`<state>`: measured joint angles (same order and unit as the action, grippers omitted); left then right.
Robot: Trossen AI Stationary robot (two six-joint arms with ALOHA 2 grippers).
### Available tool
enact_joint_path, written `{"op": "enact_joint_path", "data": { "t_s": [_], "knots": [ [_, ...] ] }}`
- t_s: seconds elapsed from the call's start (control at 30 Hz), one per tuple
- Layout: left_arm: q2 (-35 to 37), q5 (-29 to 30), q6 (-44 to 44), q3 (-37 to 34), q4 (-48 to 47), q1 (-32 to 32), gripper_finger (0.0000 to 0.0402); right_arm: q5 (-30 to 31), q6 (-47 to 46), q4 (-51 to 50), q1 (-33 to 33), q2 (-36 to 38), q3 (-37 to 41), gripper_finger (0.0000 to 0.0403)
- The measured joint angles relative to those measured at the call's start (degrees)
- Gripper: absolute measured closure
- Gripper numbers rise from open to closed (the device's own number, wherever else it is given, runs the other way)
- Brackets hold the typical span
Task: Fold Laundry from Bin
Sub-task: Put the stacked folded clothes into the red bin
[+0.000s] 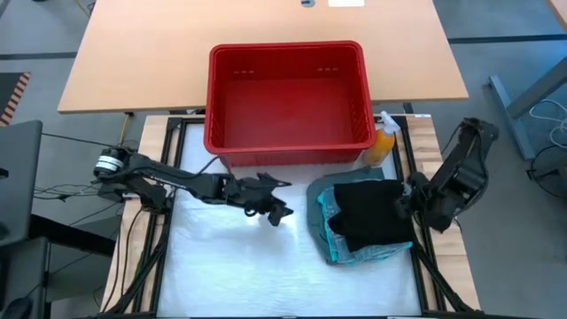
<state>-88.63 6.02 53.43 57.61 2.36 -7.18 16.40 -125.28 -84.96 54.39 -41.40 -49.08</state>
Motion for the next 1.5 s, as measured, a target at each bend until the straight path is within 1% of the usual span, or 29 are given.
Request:
{"op": "enact_joint_path", "data": {
  "t_s": [0.07, 0.17, 0.3, 0.43, 0.5, 0.6, 0.7, 0.83, 0.93, 1.0, 1.07, 1.17, 1.23, 1.3, 1.4, 1.5],
  "knots": [
    [-2.51, -1.1, 2.85, -3.14, 8.14, -0.02, 0.0161, -0.01, -0.18, 0.91, 0.0, -0.4, 2.41, 0.0088],
    [-6.06, -0.88, 5.7, -4.9, 11.22, -0.39, 0.016, -0.03, -0.37, 5.08, -0.01, -0.42, 7.07, 0.0088],
    [-10.19, -0.39, 7.95, -4.8, 16.21, -0.85, 0.0159, 0.1, -0.2, 5.1, -0.2, -3.33, 6.65, 0.0088],
    [-10.83, -0.5, 9.36, -3.51, 16.72, -0.87, 0.0159, -2.18, 0.49, 9.67, -0.98, -6.11, 6.49, 0.0088],
    [-10.66, 0.49, 9.18, -3.41, 16.67, -0.82, 0.0159, -2.3, 0.63, 13.4, -1.34, -7.5, 6.48, 0.0088],
    [-10.59, 0.31, 8.77, -3.41, 16.69, -0.13, 0.0159, -1.35, 1.15, 16.91, -1.91, -10.05, 7.24, 0.0088],
    [-10.59, -0.23, 8.62, -3.43, 16.73, 0.31, 0.0159, -0.26, 2.75, 24.69, -4.32, -11.98, 12.04, 0.0088],
    [-10.59, -2.04, 8.05, -3.43, 16.76, 0.22, 0.0159, 1.3, 7.35, 41.29, -10.52, -13.78, 19.83, 0.0088],
    [-10.57, -5.5, 6.99, -3.43, 15.14, 0.17, 0.0159, 2.84, 13.65, 52.54, -16.42, -16.01, 22.75, 0.0088],
    [-9.58, -5.51, 6.88, -3.48, 11.09, 0.11, 0.0159, 2.81, 18.44, 56.88, -20.6, -18.14, 22.7, 0.0088],
    [-6.55, -3.64, 5.61, -3.63, 4.48, 0.14, 0.0159, 1.53, 23.12, 59.89, -24.38, -20.21, 22.45, 0.0089],
    [0.26, 2.63, 4.07, -4.01, -5.48, 0.35, 0.0159, -0.2, 28.29, 63.4, -29.01, -23.1, 21.65, 0.0091],
    [4.25, 4.06, 5.12, -6.82, -4.94, 0.79, 0.0159, -1.29, 31.15, 65.11, -31.42, -24.6, 21.07, 0.0092],
    [7.65, 3.19, 8.43, -11.69, -1.14, 1.23, 0.0159, -1.67, 33.52, 66.51, -33.27, -26.08, 20.5, 0.0092],
    [11.15, 3.96, 16.24, -21.16, 11.12, 1.33, 0.0159, -1.81, 36.26, 68.78, -35.22, -27.64, 19.77, 0.0092],
    [10.76, 3.38, 22.94, -29.39, 23.94, 1.31, 0.0159, -2.7, 37.68, 69.92, -36.43, -28.56, 19.37, 0.0093]
  ]
}}
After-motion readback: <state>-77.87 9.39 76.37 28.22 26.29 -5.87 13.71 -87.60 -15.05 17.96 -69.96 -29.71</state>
